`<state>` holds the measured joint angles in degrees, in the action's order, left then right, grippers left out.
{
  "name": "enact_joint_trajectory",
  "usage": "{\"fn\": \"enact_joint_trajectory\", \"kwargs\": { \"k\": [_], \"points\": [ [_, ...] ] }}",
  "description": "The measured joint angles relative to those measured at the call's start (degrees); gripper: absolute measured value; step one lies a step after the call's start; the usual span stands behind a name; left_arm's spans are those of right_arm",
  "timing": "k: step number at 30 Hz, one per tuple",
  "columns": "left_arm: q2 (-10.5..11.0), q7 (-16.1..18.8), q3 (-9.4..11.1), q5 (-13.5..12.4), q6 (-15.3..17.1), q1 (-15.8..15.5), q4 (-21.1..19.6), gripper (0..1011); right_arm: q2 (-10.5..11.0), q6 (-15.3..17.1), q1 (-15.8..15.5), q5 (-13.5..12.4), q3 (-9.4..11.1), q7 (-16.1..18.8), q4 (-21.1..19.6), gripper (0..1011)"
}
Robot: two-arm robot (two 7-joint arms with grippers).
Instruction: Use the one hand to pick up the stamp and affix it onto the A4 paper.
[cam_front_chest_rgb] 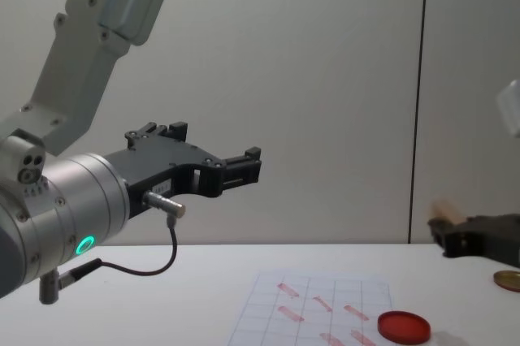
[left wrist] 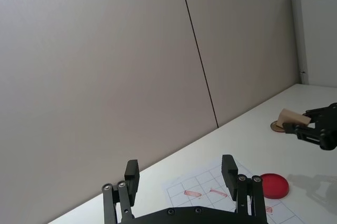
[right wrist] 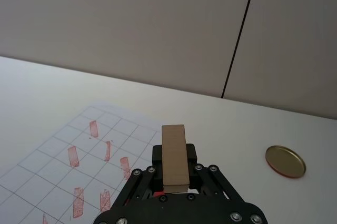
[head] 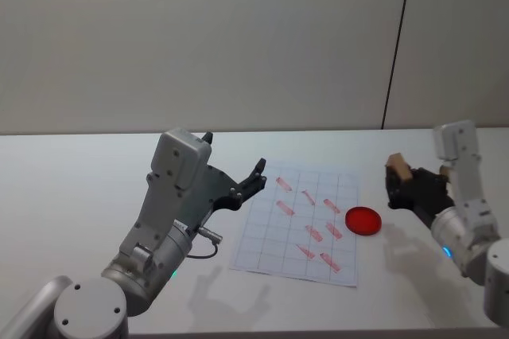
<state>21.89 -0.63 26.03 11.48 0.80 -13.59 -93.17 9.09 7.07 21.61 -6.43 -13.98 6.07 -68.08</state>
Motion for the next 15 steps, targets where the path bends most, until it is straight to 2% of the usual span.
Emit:
{"fn": "enact_joint_trajectory", "kwargs": {
  "k": [4,15],
  "points": [
    [0.0,0.0,0.0,0.0,0.0,0.0,0.0,993,-0.7,0.0,1.5,0.8,-0.4,0.7,2.7,224],
    [0.0,0.0,0.0,0.0,0.0,0.0,0.0,993,-3.9,-0.7,7.8,4.0,-2.7,2.7,14.3,224]
  ]
}}
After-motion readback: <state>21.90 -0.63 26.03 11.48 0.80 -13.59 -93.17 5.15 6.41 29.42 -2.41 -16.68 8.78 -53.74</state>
